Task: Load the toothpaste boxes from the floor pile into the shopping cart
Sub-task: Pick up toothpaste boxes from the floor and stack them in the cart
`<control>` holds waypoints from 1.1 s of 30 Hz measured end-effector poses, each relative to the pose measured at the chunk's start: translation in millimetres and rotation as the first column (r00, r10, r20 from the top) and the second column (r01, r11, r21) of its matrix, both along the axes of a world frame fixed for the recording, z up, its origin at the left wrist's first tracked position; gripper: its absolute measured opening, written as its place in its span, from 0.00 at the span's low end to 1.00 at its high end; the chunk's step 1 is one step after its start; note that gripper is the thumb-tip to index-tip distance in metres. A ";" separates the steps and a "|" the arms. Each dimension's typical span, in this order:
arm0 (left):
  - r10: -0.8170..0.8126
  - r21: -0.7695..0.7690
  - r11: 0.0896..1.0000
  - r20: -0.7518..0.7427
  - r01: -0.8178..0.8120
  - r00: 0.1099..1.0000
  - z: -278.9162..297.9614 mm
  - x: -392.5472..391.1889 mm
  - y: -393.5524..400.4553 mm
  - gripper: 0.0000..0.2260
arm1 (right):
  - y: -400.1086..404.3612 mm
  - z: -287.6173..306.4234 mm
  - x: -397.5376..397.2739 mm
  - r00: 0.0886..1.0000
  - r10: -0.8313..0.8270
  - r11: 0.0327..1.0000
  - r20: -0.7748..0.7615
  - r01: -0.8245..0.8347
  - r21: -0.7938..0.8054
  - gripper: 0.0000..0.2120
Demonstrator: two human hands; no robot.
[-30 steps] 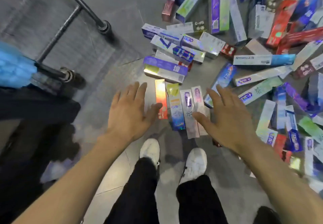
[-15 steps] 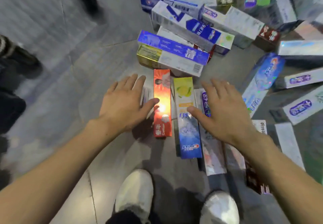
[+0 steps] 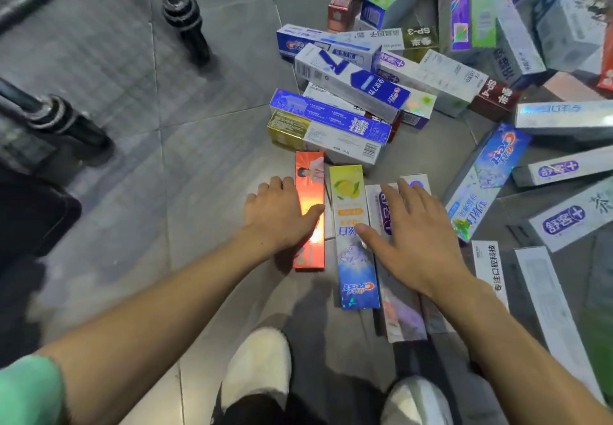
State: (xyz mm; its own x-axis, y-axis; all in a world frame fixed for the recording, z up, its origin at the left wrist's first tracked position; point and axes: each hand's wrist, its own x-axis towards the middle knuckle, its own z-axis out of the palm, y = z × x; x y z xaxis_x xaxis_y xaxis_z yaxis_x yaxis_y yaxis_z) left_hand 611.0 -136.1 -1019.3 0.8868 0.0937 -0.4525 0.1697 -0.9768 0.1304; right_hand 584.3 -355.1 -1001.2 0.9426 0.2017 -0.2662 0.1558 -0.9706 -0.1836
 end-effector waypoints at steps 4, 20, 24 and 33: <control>0.096 -0.056 0.994 0.038 -0.094 0.995 -8.1 -2.9 -8.7 0.31 | -0.8 0.3 -5.5 0.999 0.017 0.998 -0.033 -0.019 -0.058 0.44; 0.401 -0.409 0.839 0.015 -0.360 0.916 0.0 -20.0 25.4 0.24 | 40.9 -10.8 -16.3 0.995 -0.068 0.997 -0.069 0.065 -0.048 0.44; 0.467 -0.465 0.783 0.001 -0.413 0.884 1.9 -32.9 39.2 0.21 | 58.7 -19.3 -21.4 0.996 -0.065 0.996 -0.063 0.061 -0.059 0.47; 0.554 -0.486 0.712 -0.054 -0.506 0.831 -0.5 -55.2 64.6 0.19 | 91.9 -32.8 -29.8 0.998 0.029 0.983 -0.058 -0.018 0.184 0.41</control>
